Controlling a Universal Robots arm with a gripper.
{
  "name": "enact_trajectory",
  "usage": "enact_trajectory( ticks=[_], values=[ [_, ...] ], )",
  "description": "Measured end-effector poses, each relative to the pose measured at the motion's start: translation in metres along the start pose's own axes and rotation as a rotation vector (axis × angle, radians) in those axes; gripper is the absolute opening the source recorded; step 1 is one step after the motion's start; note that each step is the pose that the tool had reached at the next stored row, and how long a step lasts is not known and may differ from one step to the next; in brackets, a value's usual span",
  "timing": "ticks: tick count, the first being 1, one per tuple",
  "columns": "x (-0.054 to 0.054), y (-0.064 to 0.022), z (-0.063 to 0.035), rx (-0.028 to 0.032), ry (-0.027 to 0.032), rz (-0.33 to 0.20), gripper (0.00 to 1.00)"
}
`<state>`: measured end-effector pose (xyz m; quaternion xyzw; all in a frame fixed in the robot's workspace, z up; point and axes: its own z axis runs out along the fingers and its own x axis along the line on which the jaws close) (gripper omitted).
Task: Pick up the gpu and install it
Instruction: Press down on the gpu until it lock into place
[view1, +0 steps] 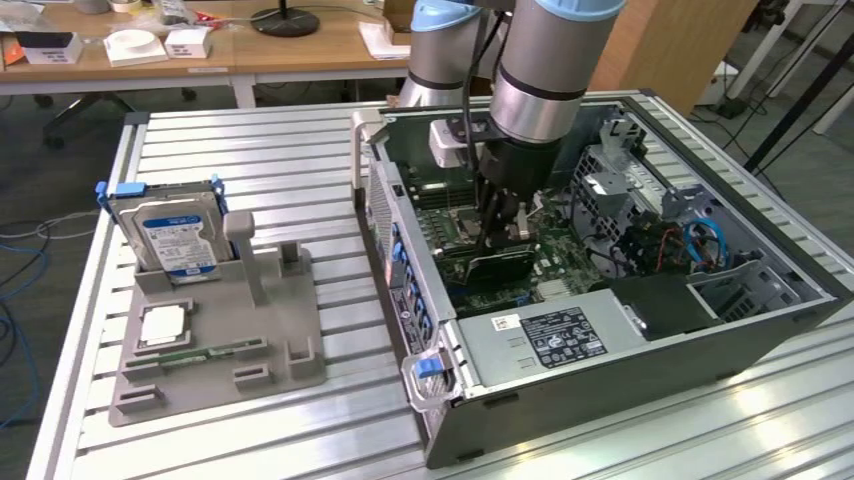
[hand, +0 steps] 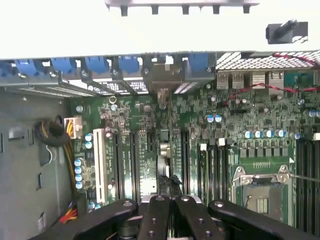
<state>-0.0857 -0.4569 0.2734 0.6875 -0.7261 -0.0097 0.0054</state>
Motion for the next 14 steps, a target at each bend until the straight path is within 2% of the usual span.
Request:
enact_trajectory(
  ticks=[6,9,11,12,14],
  values=[
    [0.0,-0.0003,0.0089,0.0002,-0.0001,0.0,0.11],
    [0.0,-0.0003,0.0126,-0.0003,0.0026,0.0,0.11],
    [0.0,-0.0003,0.0125,0.0001,0.0008,0.0,0.11],
    [0.0,-0.0002,0.0108,0.0013,-0.0024,0.0,0.11],
    [0.0,0.001,0.004,0.0013,-0.0015,0.0,0.11]
  ],
)
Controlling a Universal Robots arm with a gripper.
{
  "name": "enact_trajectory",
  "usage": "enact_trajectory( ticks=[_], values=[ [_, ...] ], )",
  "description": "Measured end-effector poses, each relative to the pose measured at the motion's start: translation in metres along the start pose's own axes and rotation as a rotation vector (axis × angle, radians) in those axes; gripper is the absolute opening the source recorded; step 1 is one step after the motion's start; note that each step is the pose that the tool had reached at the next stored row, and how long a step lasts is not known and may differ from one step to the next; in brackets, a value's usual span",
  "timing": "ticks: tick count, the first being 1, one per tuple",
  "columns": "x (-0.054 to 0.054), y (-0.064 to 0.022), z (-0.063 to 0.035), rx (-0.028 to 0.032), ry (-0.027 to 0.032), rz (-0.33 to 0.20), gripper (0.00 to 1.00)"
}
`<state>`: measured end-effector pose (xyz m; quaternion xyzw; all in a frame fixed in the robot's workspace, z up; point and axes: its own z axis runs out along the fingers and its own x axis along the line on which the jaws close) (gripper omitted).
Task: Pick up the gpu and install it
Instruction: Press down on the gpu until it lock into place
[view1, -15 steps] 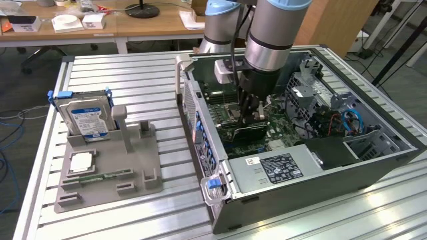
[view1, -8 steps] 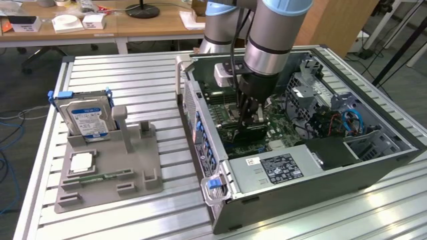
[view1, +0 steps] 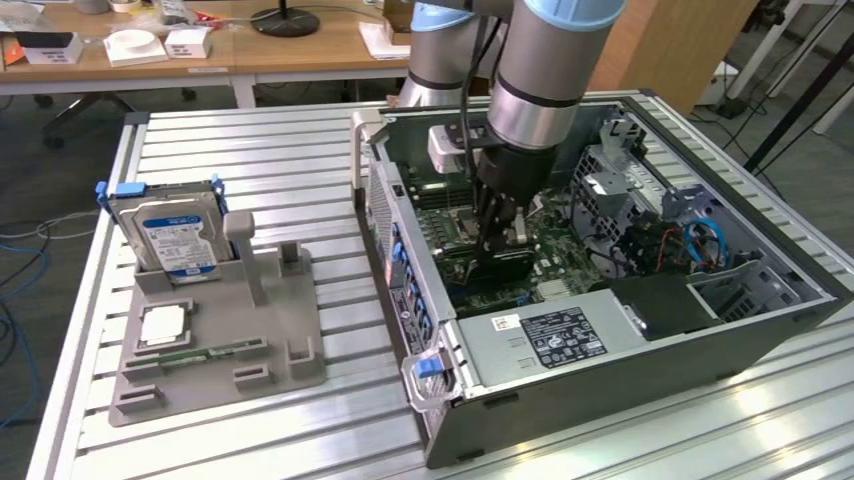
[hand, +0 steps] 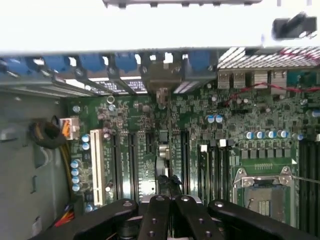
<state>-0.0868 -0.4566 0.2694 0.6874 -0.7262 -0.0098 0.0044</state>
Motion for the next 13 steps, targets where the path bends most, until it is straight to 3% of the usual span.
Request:
enact_trajectory(
  ticks=[13],
  values=[
    [0.002,0.0289,-0.0094,-0.0085,-0.0023,0.0,0.11]
  ],
)
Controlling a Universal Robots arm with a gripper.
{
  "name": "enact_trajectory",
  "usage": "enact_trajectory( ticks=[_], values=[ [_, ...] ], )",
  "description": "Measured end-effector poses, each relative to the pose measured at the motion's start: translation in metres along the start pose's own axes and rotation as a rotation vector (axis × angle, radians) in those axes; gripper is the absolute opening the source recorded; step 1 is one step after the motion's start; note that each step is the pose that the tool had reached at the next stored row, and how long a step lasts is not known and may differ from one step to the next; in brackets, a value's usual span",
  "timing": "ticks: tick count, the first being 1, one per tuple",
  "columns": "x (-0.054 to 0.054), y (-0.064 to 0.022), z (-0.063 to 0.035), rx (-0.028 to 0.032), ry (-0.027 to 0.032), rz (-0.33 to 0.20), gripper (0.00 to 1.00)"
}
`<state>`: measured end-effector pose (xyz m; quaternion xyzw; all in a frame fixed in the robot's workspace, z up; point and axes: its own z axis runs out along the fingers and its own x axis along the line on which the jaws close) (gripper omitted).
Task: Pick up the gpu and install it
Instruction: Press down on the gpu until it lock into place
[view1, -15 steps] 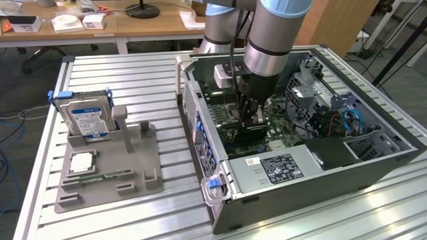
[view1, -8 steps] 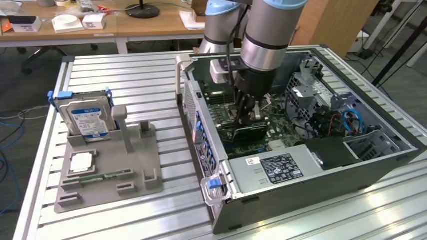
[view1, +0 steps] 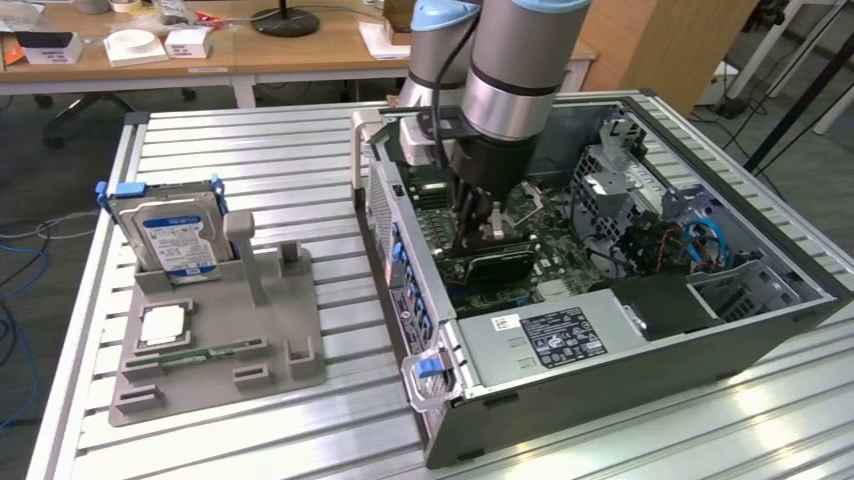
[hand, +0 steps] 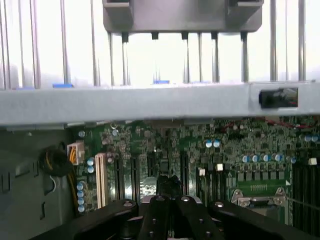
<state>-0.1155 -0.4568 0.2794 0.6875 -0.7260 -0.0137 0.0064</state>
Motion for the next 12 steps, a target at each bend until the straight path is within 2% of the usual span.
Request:
enact_trajectory(
  ticks=[4,10,12],
  values=[
    [0.0,0.0067,-0.0048,-0.0046,-0.0029,0.0,0.11],
    [0.001,0.0176,-0.0081,-0.0169,-0.0044,0.0,0.11],
    [0.001,0.0204,-0.0086,-0.0227,-0.0041,0.001,0.11]
  ],
)
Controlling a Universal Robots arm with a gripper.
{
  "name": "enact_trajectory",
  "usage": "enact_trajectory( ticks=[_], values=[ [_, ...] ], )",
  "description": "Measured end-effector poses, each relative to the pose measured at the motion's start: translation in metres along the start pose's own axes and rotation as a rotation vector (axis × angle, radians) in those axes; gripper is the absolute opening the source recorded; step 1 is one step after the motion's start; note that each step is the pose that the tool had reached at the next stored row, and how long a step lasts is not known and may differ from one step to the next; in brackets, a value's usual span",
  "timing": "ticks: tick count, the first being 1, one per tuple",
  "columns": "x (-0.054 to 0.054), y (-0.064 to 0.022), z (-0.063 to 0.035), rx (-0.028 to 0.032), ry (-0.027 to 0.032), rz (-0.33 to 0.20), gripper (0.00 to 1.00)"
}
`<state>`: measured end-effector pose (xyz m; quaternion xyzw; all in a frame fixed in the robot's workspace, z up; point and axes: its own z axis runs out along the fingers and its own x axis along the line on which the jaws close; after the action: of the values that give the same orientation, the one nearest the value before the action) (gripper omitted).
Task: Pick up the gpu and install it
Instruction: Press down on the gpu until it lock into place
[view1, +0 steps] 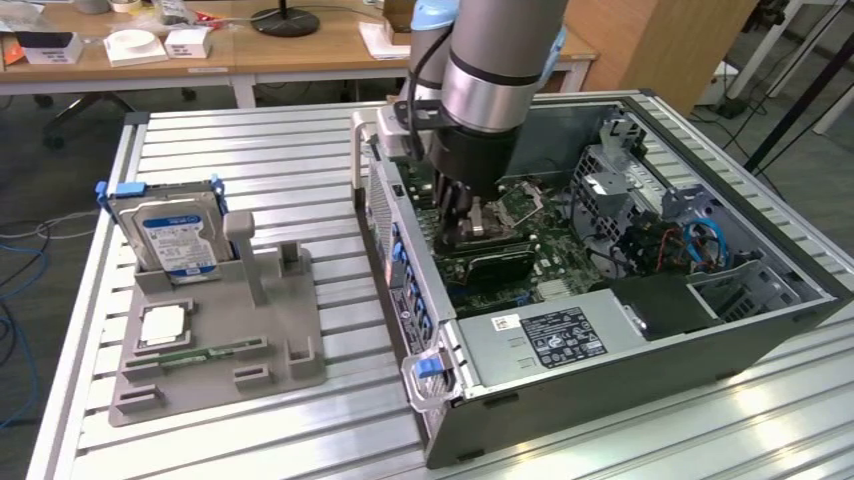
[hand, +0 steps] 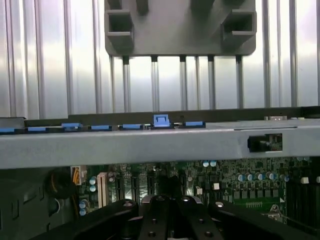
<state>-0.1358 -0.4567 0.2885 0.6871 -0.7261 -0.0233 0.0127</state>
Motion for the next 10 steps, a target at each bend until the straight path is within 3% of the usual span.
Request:
enact_trajectory(
  ticks=[3,10],
  values=[
    [0.0003,0.0046,-0.0001,-0.008,-0.0005,0.001,0.11],
    [0.0006,0.011,-0.0025,-0.0099,-0.0014,0.005,0.11]
  ],
)
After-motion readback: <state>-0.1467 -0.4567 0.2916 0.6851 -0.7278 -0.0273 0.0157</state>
